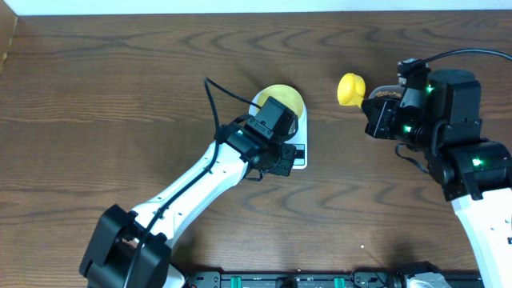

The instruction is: Scoop item into bowl and weigh 50g on scale

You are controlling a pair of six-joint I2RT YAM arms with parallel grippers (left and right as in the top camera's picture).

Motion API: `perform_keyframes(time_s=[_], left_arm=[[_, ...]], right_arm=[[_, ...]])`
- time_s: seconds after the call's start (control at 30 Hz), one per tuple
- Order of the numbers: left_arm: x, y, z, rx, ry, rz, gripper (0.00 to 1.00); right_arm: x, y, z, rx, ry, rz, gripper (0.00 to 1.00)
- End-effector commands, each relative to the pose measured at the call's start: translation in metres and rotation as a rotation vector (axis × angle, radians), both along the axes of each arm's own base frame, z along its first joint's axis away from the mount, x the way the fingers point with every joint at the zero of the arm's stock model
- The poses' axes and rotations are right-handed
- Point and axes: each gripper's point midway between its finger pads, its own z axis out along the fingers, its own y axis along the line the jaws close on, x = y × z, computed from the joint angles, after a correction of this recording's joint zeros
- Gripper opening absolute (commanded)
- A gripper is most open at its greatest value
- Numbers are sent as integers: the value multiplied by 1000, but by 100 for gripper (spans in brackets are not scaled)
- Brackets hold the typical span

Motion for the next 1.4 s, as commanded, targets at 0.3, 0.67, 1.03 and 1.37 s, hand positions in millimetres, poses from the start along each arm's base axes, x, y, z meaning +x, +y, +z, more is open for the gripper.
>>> perform_keyframes(time_s=[0.3, 0.67, 1.03, 1.37], left_arm=[[22, -3, -43, 62, -40, -4, 7], [30, -1, -59, 96, -58, 0, 7], [22, 4, 18, 8, -180, -6, 7], [-1, 20, -29, 4, -126, 57, 7]], right_arm=[[-7, -6, 9, 44, 11, 23, 1], [-5, -11, 7, 21, 11, 1, 1], [-6, -12, 6, 19, 18, 0, 1], [-6, -14, 4, -2, 12, 9, 1]])
